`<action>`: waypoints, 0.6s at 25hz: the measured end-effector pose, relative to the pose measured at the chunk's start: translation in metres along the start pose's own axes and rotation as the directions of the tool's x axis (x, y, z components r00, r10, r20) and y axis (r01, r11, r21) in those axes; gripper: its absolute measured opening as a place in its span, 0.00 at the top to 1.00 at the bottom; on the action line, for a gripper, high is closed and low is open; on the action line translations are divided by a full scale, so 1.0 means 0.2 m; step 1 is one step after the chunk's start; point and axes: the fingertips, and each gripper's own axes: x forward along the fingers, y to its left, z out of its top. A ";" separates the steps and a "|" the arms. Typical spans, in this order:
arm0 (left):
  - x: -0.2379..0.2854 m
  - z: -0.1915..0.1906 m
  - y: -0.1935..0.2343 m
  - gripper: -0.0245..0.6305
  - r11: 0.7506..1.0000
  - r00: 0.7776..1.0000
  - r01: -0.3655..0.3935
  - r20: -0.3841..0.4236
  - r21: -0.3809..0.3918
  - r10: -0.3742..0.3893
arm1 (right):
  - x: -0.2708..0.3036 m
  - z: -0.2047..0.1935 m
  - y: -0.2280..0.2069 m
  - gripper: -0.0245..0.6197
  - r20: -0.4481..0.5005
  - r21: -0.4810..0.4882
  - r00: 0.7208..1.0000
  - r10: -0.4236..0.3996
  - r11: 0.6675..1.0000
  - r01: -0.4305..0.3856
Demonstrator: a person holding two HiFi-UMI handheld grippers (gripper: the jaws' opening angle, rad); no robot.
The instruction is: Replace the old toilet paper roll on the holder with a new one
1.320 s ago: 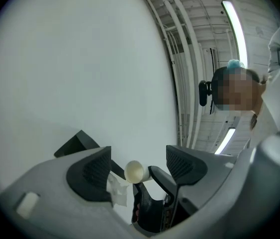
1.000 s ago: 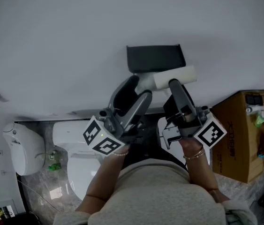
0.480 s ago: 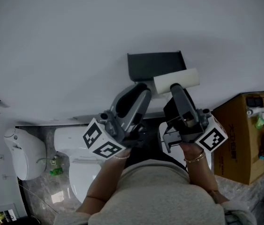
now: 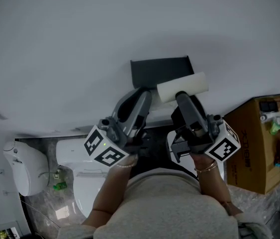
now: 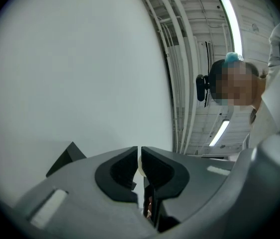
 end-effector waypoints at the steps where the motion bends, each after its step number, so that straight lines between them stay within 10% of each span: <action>1: 0.01 0.00 0.00 0.92 1.000 1.000 0.003 -0.003 0.002 -0.003 | 0.00 0.00 0.00 0.67 -0.002 -0.014 1.000 0.000 1.000 0.000; 15: 0.04 -0.07 0.03 0.94 0.999 1.000 0.014 -0.002 -0.036 -0.014 | -0.01 0.01 -0.01 0.68 -0.036 -0.063 0.999 0.004 0.998 -0.006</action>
